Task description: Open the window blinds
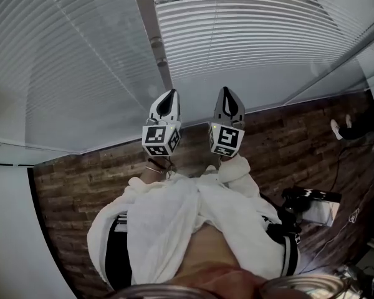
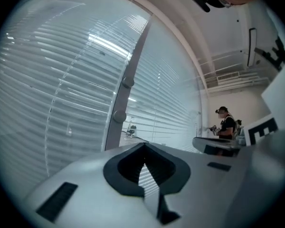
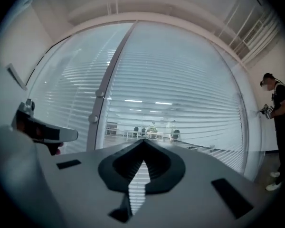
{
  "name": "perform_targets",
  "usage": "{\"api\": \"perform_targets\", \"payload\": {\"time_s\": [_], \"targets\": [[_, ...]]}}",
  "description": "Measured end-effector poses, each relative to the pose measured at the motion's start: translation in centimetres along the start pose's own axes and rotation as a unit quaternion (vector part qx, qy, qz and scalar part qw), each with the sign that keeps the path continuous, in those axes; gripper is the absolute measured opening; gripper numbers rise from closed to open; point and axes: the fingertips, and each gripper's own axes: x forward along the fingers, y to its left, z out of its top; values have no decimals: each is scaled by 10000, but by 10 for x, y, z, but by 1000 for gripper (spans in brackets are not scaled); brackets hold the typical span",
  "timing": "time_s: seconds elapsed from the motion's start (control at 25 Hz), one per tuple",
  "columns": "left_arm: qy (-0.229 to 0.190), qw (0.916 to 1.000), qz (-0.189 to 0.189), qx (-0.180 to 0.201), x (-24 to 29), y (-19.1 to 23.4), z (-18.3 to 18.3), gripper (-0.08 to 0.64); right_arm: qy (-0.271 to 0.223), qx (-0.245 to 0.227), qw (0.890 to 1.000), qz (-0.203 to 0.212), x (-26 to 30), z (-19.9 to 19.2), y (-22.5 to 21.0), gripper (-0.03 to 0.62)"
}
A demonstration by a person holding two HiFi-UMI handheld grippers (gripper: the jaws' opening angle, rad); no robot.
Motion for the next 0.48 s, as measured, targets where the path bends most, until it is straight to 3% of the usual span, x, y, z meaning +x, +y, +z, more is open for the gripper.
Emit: {"api": "perform_targets", "payload": {"time_s": [0.48], "targets": [[-78, 9999, -125, 48, 2, -8, 6, 2, 176, 241, 9995, -108, 2, -10, -1, 9]]}}
